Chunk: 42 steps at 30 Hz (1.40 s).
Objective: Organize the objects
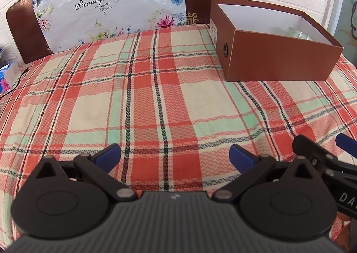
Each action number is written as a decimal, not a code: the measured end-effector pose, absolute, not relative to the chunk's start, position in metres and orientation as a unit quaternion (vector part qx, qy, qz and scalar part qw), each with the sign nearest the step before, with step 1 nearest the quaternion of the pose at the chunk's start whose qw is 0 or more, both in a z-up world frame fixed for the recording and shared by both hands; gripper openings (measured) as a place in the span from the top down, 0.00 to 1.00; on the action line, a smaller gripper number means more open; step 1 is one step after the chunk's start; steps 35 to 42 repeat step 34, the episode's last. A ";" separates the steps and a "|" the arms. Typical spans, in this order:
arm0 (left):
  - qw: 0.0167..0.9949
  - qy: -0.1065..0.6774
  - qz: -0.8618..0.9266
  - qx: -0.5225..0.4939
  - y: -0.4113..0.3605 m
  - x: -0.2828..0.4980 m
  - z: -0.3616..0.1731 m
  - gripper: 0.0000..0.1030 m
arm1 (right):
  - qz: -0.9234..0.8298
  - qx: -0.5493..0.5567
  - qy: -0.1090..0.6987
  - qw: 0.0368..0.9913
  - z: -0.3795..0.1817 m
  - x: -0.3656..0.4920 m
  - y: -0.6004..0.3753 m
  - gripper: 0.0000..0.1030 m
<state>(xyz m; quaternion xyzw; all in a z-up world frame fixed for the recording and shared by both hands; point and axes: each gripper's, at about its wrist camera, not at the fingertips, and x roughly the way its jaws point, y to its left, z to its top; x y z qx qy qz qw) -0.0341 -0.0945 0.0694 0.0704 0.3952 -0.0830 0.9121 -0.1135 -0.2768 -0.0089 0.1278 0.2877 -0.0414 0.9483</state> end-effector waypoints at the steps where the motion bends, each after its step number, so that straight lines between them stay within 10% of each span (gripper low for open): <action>1: 0.912 0.395 -0.083 0.070 -0.094 -0.034 0.070 0.00 | -0.042 0.127 0.287 0.949 -0.009 -0.114 -0.276 0.00; 42: 0.918 0.380 -0.102 0.046 -0.088 -0.039 0.074 0.00 | -0.041 0.127 0.284 0.949 -0.009 -0.118 -0.273 0.00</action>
